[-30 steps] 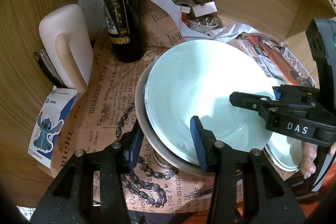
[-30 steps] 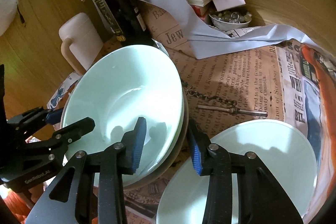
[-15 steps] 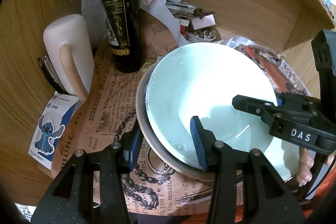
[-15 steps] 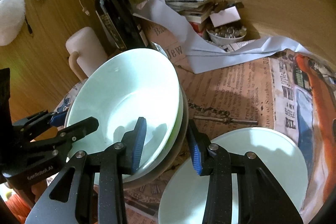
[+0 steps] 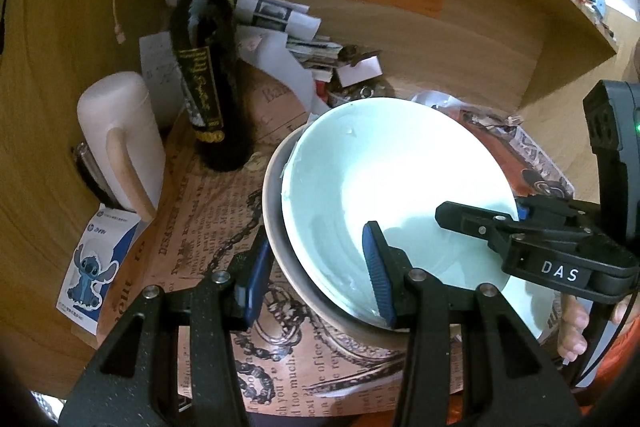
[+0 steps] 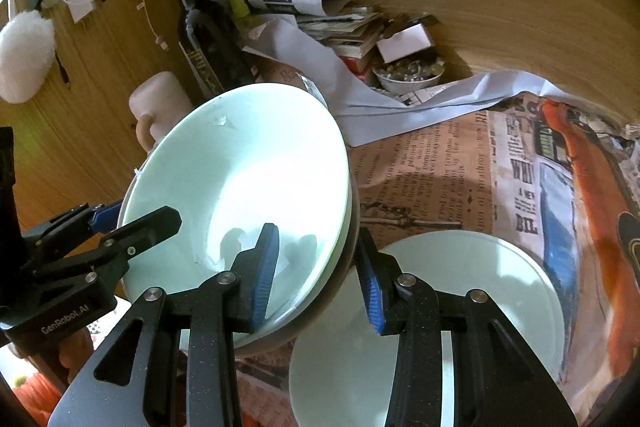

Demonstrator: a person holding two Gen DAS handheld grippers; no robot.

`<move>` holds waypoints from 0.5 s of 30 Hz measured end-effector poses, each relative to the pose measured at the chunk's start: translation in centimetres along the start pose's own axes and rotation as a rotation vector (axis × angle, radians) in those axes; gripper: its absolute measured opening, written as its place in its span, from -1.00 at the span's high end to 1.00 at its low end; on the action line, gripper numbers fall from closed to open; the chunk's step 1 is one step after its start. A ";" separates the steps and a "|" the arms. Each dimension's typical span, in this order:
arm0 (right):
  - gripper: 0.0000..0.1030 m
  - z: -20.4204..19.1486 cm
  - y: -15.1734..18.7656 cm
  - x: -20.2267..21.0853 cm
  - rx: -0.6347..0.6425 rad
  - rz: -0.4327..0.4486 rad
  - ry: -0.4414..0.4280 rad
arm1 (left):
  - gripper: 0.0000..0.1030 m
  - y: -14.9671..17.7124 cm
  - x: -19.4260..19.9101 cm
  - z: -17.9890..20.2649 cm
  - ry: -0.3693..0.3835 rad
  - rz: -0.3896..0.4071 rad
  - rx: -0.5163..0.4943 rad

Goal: Organize plates and bowls

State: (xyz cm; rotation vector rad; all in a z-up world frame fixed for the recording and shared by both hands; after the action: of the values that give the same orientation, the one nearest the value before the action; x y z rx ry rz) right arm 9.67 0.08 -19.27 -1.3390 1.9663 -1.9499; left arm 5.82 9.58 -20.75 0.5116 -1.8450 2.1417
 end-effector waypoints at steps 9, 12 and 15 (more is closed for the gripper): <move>0.32 1.5 -0.2 2.4 -0.010 0.042 0.033 | 0.13 -0.3 0.4 2.2 0.039 0.015 -0.024; 0.32 2.1 -0.2 3.2 -0.016 0.055 0.047 | 0.13 -0.2 0.5 2.9 0.050 0.014 -0.035; 0.32 2.8 0.0 3.8 -0.021 0.065 0.059 | 0.13 -0.3 0.5 3.7 0.064 0.011 -0.040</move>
State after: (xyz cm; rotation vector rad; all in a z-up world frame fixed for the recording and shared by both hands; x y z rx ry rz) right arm 8.95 -4.37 -17.82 -1.2196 2.0353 -1.9675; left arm 5.84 5.98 -19.83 0.4199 -1.8555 2.0985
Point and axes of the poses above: each gripper's, at about its wrist camera, not at the fingertips, and x roughly against the way its jaws point, z to its right, y to its underside, the point moved 7 cm from there along -x, roughly the way its jaws point, and after that the axes turned 12 degrees about z, right-handed, at the moved point
